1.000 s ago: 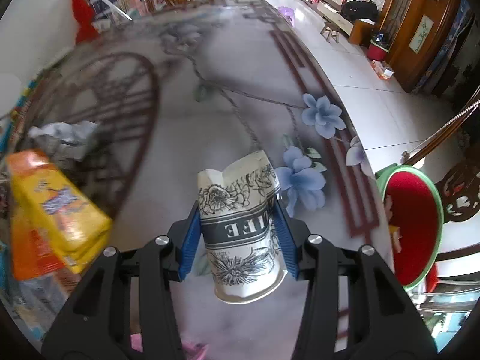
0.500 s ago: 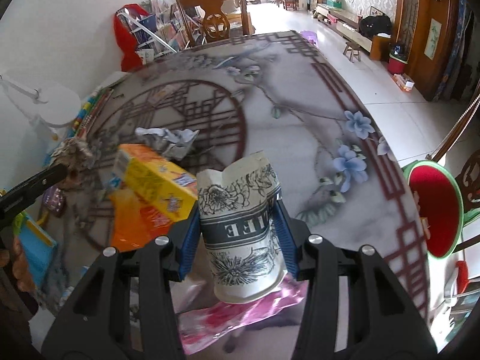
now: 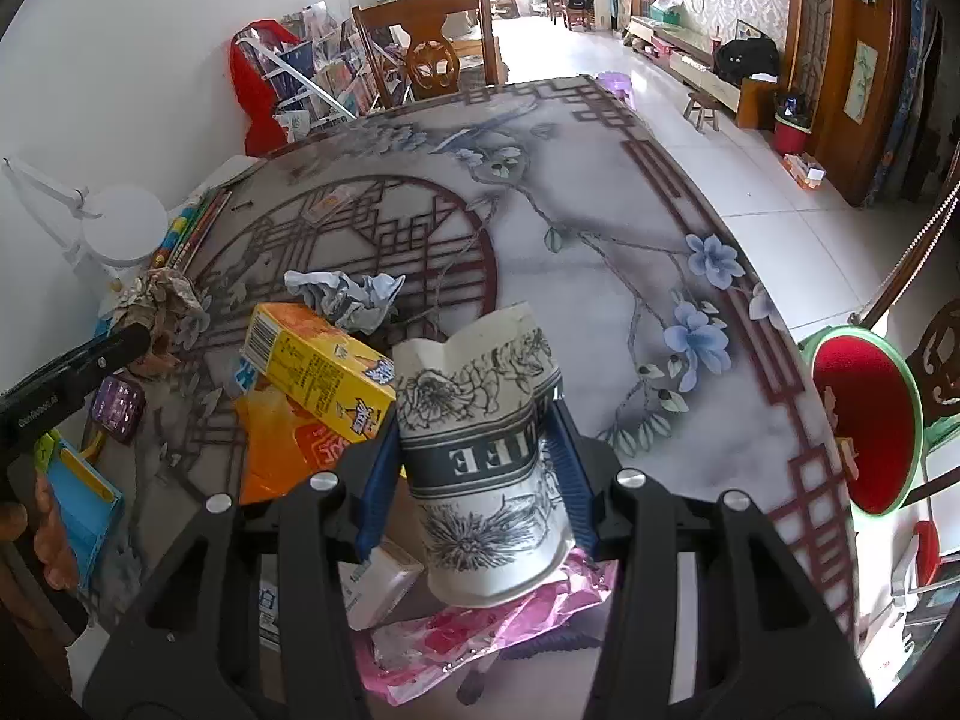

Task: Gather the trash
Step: 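Carry the newspaper and paper cup toward the red bucket with both tools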

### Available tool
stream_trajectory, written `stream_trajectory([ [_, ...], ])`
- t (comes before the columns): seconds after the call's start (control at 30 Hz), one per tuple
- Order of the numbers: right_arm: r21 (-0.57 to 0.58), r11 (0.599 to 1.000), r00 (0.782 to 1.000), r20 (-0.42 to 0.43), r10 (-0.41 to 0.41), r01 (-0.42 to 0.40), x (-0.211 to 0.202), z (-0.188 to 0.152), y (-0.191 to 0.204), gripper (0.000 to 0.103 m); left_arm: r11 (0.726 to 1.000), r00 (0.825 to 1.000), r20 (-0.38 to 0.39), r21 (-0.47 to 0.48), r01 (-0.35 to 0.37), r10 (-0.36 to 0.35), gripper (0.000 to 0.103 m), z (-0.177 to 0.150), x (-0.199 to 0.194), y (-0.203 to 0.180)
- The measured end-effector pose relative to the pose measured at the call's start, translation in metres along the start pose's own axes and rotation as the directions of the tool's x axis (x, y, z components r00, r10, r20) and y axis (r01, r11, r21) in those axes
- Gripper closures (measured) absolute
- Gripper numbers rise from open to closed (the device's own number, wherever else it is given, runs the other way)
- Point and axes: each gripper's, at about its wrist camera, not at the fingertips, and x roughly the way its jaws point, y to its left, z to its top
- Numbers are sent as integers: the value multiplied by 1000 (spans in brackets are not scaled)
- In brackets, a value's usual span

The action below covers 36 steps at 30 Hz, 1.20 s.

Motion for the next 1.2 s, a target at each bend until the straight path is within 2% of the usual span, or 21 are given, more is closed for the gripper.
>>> stream_trajectory([
  [0.37, 2, 1000, 998, 62, -2, 2, -22, 13, -4, 57, 999, 999, 32, 46, 18, -19, 63, 15, -3, -21],
  [0.67, 48, 999, 996, 87, -15, 11, -35, 14, -30, 57, 994, 998, 41, 103, 41, -46, 63, 22, -4, -57],
  [0.9, 78, 997, 996, 91, -18, 11, -42, 10, -63, 57, 988, 997, 29, 140, 61, -66, 63, 22, 1, -95],
  [1.2, 124, 992, 996, 85, -37, 26, -54, 10, -131, 57, 978, 992, -17, 171, 123, -122, 63, 24, 22, -173],
])
